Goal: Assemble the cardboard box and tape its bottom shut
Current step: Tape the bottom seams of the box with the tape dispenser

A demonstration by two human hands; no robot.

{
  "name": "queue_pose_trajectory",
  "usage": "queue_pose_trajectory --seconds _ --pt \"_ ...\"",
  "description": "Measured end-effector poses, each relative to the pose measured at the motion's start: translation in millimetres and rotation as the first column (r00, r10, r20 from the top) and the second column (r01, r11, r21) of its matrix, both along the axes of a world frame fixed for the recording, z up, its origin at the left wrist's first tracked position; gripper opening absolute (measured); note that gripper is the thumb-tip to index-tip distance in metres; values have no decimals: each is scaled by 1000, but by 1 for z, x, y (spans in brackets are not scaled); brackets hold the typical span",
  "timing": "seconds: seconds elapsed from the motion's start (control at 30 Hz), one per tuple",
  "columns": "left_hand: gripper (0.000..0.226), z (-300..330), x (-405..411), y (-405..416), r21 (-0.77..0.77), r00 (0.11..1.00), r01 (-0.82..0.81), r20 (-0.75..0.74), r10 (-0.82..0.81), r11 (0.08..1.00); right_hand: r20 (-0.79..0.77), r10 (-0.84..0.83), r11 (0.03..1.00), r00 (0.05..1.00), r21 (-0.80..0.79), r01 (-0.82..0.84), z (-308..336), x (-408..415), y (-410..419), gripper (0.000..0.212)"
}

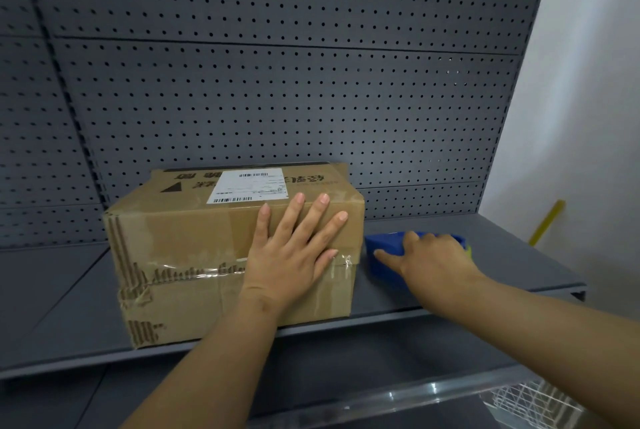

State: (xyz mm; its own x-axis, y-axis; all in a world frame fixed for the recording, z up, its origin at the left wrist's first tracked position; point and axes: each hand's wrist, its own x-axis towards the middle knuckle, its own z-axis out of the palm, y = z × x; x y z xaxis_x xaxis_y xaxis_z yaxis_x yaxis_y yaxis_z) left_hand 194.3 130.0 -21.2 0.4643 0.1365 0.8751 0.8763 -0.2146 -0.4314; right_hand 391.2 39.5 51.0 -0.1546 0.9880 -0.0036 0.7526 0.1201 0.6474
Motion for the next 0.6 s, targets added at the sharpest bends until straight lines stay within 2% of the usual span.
queue_pose_trajectory --seconds 0.07,0.3,0.6 --pt "55 0 0 1 8 1000 2 6 -2 1000 -48 -10 999 999 36 11 0 4 7 78" --pt "55 2 1 -4 -11 1000 7 13 -7 1000 -229 88 945 970 327 -9 22 14 11 73" --pt "56 7 4 -18 -126 999 -27 18 30 992 -318 84 916 945 397 52 31 30 -9 76"
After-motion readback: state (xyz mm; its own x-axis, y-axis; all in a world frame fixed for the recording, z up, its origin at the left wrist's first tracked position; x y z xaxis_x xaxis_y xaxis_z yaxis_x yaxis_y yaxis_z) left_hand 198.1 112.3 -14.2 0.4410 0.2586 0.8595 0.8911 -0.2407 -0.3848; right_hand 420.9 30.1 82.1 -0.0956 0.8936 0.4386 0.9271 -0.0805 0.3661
